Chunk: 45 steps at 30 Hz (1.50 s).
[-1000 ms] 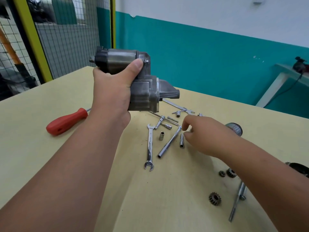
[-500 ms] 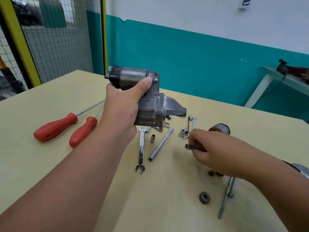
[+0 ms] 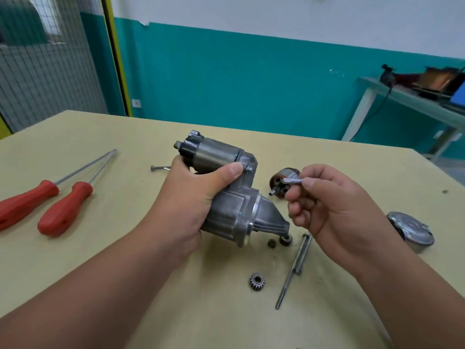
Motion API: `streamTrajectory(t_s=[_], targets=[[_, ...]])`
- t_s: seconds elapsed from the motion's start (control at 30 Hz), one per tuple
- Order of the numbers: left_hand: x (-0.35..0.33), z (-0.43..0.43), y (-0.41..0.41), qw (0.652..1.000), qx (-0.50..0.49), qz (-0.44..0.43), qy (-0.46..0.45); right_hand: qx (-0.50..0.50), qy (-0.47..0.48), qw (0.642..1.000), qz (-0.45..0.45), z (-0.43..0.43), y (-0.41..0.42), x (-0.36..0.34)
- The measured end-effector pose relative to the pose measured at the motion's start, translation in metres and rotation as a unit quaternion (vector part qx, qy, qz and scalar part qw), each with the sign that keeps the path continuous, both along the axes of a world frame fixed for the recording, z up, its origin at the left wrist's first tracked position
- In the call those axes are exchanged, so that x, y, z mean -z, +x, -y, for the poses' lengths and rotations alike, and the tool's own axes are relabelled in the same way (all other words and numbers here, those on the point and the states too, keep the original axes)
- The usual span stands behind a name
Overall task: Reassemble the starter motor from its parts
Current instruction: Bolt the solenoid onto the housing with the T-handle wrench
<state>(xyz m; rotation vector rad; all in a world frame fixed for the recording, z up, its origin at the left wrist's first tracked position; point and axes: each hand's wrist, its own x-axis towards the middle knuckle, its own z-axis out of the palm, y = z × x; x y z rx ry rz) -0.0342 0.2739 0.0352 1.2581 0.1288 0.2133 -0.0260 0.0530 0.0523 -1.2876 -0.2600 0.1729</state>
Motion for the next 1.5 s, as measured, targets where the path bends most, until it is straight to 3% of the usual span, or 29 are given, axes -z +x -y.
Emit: streamTrajectory(t_s=[0.1, 0.17, 0.27, 0.33, 0.43, 0.73, 1.0, 1.07, 1.2, 1.37, 1.5], targets=[[-0.006, -0.01, 0.003, 1.0, -0.027, 0.006, -0.006, 0.04, -0.029, 0.999, -0.009, 0.006, 0.006, 0.006], [-0.013, -0.023, 0.005, 0.998, -0.056, 0.022, -0.01, 0.078, -0.14, 0.987, 0.015, 0.011, 0.008, 0.009], [-0.024, -0.045, 0.01, 0.993, -0.111, 0.041, -0.01, 0.083, -0.396, 0.908, 0.104, 0.011, 0.008, 0.015], [-0.027, -0.06, 0.014, 0.988, -0.145, 0.044, -0.023, 0.058, -0.468, 0.869, 0.151, 0.002, 0.004, 0.018], [-0.028, -0.081, 0.019, 0.98, -0.186, 0.042, -0.048, 0.029, -0.517, 0.833, 0.197, -0.012, -0.001, 0.023], [-0.034, -0.111, 0.019, 0.963, -0.247, 0.074, -0.072, 0.048, -0.558, 0.804, 0.2, -0.017, 0.003, 0.026], [-0.039, -0.116, 0.019, 0.956, -0.266, 0.094, -0.078, 0.026, -0.651, 0.709, 0.269, -0.042, 0.002, 0.026], [-0.039, -0.116, 0.019, 0.956, -0.27, 0.086, -0.075, 0.02, -0.636, 0.726, 0.261, -0.048, 0.002, 0.023], [-0.039, -0.119, 0.018, 0.956, -0.277, 0.064, -0.064, 0.033, -0.542, 0.805, 0.239, -0.072, 0.008, 0.007], [-0.039, -0.122, 0.017, 0.956, -0.285, 0.041, -0.062, 0.02, -0.535, 0.808, 0.246, -0.117, 0.027, -0.01], [-0.04, -0.126, 0.018, 0.953, -0.294, 0.036, -0.066, 0.005, -0.525, 0.829, 0.191, -0.138, 0.04, -0.006]])
